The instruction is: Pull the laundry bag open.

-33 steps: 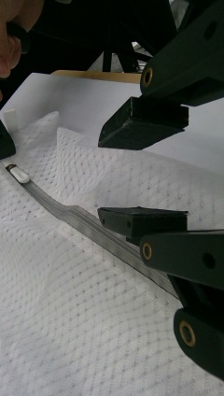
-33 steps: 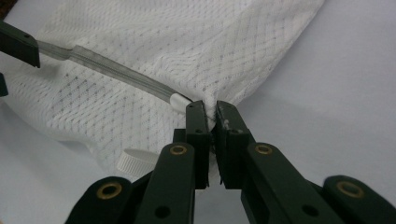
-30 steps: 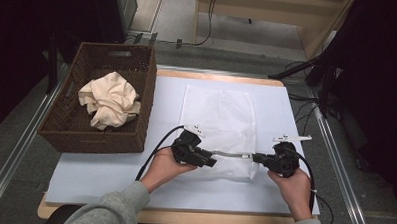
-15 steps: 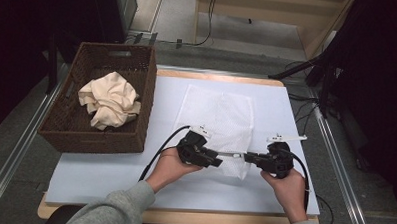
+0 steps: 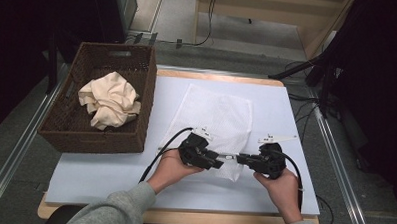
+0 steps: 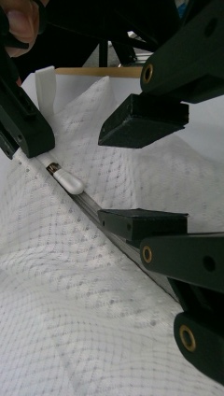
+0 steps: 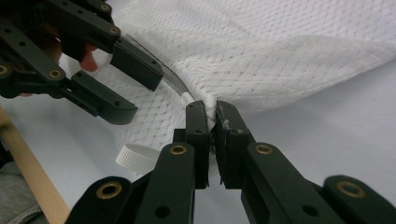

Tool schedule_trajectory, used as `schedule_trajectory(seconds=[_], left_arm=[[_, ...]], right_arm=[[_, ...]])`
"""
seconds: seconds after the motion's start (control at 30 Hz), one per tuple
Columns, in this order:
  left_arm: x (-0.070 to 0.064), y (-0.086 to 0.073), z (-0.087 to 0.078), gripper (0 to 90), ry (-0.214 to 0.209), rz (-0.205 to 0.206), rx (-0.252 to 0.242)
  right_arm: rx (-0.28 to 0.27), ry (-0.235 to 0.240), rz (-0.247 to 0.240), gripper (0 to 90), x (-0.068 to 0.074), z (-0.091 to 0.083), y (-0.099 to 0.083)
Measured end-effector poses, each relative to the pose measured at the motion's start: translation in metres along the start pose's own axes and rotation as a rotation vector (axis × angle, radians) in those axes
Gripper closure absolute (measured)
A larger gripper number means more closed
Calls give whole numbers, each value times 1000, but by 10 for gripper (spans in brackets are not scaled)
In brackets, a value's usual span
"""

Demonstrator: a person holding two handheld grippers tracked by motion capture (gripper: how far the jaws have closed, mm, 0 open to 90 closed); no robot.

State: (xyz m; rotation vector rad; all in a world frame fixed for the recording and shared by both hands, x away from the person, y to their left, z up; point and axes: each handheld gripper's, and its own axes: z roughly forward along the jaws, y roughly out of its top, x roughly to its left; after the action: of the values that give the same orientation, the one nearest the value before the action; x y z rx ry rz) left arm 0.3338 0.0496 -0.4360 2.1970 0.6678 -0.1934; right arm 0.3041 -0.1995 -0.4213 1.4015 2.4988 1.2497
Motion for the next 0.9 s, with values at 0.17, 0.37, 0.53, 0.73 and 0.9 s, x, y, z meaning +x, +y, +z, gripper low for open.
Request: schedule_trajectory(seconds=[0.17, 0.37, 0.53, 0.73, 0.9], left_arm=[[0, 1, 6, 603, 0, 4, 10], [0, 1, 10, 642, 5, 4, 15], [0, 0, 9, 684, -12, -2, 3], [-1, 0, 9, 735, -29, -15, 7], [-3, 1, 8, 781, -55, -14, 0]], right_arm=[[2, 20, -9, 856, 1, 2, 0], [-3, 48, -27, 856, 5, 3, 1], [-1, 62, -32, 856, 7, 4, 2], [-2, 61, -25, 853, 9, 7, 3], [2, 53, -21, 853, 9, 8, 3]])
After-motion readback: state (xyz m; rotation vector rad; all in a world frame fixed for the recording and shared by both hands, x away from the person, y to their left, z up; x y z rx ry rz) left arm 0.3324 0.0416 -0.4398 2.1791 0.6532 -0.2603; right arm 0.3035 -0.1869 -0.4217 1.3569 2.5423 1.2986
